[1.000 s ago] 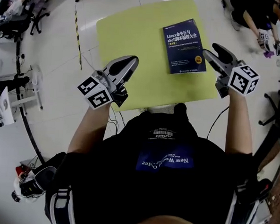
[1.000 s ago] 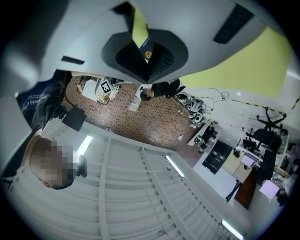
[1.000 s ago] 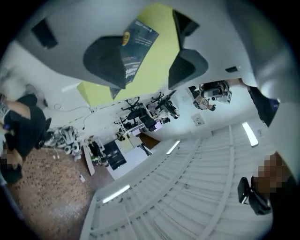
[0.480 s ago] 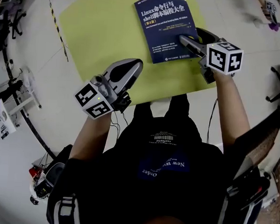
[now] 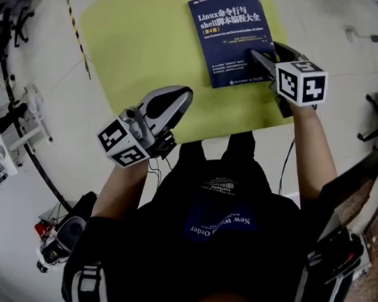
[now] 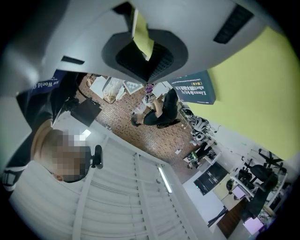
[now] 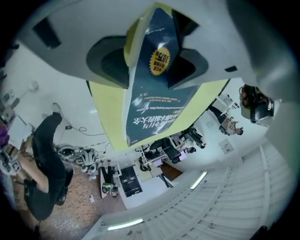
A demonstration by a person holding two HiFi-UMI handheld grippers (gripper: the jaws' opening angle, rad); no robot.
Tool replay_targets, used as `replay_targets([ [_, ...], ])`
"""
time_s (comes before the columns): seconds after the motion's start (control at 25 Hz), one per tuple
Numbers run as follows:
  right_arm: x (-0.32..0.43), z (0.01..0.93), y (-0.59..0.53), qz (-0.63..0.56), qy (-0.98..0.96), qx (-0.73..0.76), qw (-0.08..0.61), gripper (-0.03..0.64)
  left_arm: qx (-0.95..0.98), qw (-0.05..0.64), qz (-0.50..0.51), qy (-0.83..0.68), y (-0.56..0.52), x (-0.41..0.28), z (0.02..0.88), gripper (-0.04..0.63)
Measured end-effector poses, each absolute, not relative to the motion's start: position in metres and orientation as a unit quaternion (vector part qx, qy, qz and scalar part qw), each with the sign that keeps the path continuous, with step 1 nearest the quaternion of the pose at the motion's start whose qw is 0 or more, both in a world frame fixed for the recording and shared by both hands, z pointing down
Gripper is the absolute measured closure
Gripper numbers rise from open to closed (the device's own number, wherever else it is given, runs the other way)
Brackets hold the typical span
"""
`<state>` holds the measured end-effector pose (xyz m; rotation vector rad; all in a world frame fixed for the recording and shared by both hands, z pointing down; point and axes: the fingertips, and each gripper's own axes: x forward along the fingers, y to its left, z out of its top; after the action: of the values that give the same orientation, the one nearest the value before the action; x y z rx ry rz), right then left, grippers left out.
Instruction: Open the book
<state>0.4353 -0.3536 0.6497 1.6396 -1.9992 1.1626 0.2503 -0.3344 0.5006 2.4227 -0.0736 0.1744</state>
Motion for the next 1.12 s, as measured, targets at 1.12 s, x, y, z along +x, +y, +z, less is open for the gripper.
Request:
replay_targets([
  [1.12,0.411,0.576,-0.37,0.442,-0.708,0.538,0.115,0.542,0.925,0.374,-0.005,-0.069,-0.362,0.153,0.485,0.6],
])
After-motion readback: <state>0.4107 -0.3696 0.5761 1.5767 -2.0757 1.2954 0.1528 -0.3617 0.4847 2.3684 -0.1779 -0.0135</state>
